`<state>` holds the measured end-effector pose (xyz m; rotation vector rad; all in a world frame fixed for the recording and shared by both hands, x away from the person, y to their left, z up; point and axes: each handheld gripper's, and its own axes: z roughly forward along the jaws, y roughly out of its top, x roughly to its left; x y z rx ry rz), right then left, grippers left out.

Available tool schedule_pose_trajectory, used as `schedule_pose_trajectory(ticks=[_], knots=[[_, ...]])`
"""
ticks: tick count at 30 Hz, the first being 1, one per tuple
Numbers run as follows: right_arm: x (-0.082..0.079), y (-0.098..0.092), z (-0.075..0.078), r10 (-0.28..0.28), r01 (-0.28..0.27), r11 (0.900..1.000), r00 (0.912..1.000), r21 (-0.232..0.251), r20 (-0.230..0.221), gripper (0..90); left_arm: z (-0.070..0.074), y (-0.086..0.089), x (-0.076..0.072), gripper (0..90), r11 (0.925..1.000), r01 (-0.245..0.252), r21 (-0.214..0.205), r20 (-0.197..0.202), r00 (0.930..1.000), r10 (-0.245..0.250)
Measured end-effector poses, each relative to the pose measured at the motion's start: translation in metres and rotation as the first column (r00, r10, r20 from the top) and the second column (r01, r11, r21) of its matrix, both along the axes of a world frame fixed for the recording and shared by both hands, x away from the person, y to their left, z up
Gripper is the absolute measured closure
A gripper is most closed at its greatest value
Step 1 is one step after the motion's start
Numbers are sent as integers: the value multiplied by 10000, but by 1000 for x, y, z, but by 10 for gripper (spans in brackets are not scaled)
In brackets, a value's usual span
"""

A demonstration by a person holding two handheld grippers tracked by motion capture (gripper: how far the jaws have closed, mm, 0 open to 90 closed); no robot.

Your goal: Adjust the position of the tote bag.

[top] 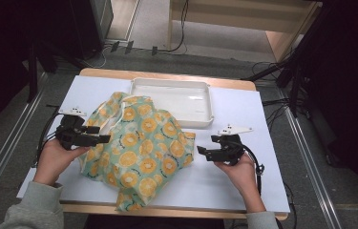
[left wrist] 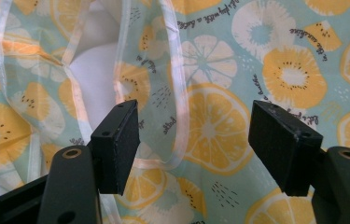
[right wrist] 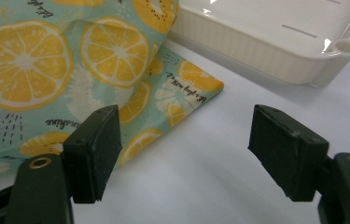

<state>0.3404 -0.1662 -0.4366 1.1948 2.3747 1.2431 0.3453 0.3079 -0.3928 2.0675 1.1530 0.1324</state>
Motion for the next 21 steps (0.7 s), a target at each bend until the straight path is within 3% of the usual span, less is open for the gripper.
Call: schedule_pose_trajectory(ticks=[4, 9, 14, 21], knots=[[-2, 2, -1, 84, -84, 9999, 10000, -128, 21, 265, 0, -2, 0, 340, 10000, 49, 80, -7, 10000, -49], [-5, 1, 2, 90, -91, 10000, 9997, 41, 212, 298, 0, -2, 1, 332, 9999, 67, 90, 2, 10000, -67], [-2, 2, -2, 384, -390, 9992, 9981, -115, -472, 325, -1, -3, 2, 331, 9999, 61, 115, -120, 9999, -60], [-4, 5, -2, 563, -569, 9983, 9974, -124, -461, 345, -2, -5, 2, 330, 9998, 151, 100, -81, 9999, -150]])
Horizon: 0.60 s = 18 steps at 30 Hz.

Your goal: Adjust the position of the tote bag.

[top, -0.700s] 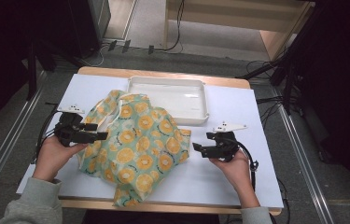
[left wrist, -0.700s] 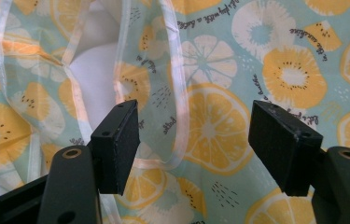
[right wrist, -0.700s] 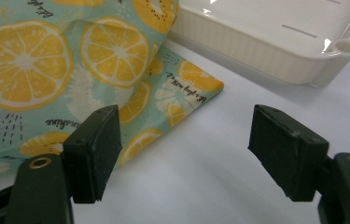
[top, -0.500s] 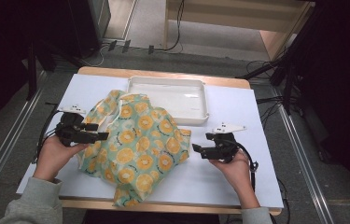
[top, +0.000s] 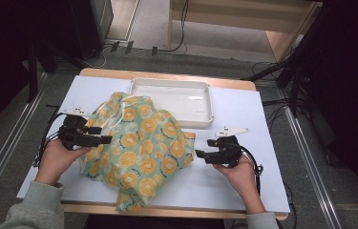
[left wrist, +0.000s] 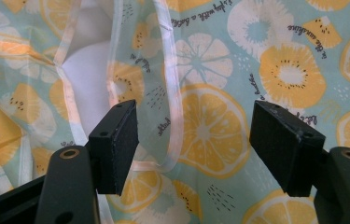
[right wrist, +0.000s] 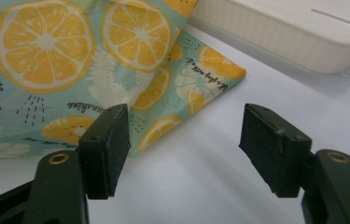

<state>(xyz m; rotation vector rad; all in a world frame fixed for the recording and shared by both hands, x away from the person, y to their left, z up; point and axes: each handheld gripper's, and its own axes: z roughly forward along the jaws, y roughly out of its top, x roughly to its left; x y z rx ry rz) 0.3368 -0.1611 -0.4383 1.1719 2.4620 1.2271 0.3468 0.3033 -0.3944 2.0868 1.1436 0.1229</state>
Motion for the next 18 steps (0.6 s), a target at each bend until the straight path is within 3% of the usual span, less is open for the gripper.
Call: schedule_pose_trajectory(ticks=[15, 18], knots=[[-2, 0, 3, 256, -257, 9996, 9995, 80, 181, 387, 1, 3, 0, 327, 9997, 16, -260, -39, 10000, -17], [-3, -1, 4, 295, -300, 9992, 9994, 274, 179, 391, 2, 4, -1, 326, 9993, 7, -385, -12, 10000, -8]])
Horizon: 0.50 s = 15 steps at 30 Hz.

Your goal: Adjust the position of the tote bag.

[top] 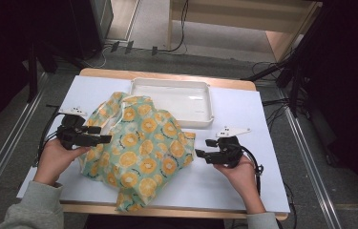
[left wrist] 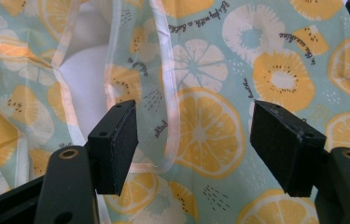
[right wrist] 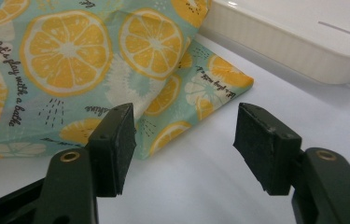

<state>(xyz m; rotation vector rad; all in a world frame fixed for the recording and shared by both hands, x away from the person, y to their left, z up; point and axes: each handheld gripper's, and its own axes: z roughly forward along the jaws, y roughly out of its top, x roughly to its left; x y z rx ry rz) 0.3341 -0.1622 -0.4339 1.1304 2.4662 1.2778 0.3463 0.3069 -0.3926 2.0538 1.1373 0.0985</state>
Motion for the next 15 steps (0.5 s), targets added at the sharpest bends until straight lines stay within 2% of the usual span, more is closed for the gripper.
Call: schedule_pose_trajectory(ticks=[7, 9, 15], knots=[[0, 0, 0, 23, -23, 10000, 10000, -42, -13, 392, 1, 2, -1, 322, 9999, -1, -163, 13, 10000, 1], [1, 1, 0, 71, -71, 9999, 10000, -80, 18, 392, 0, 3, -2, 329, 9997, 13, -246, -107, 9999, -16], [4, 1, 0, 116, -117, 9999, 9999, -94, -78, 399, 0, 6, -5, 338, 9999, 22, -137, -95, 10000, -23]])
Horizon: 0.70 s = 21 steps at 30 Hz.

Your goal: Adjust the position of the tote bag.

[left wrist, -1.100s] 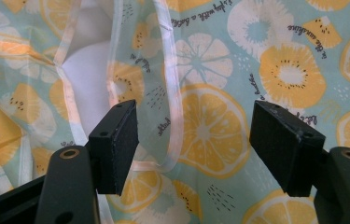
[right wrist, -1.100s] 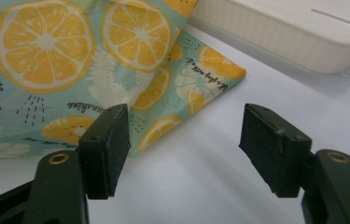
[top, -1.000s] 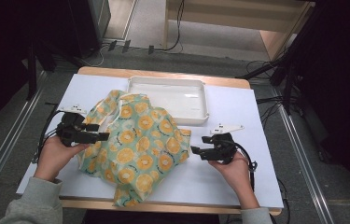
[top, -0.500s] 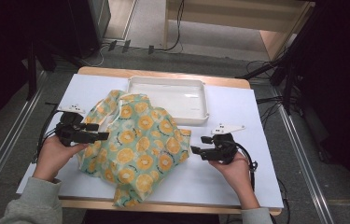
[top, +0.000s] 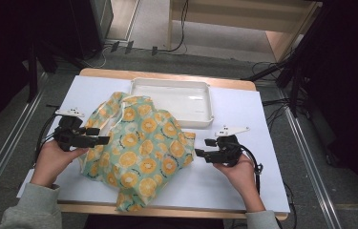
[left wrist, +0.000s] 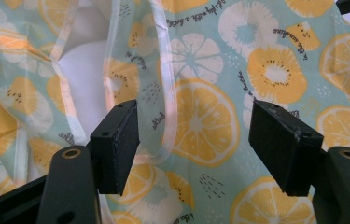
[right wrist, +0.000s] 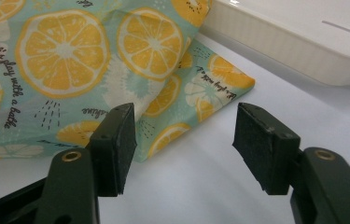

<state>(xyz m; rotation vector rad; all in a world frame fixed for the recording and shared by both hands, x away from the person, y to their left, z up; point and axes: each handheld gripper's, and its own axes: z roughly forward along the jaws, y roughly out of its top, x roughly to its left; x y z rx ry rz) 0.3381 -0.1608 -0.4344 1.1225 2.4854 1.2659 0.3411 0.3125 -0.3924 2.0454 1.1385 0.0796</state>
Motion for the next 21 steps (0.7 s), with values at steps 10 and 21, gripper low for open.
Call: schedule_pose_trajectory(ticks=[10, 21], knots=[[1, 4, -1, 192, -193, 9998, 9998, -82, -38, 400, -2, 2, 0, 333, 9999, 81, 102, -63, 9999, -80], [0, 6, -2, 281, -282, 9995, 9996, -149, -99, 400, -5, 9, 4, 324, 9995, 18, 315, -54, 10000, -16]])
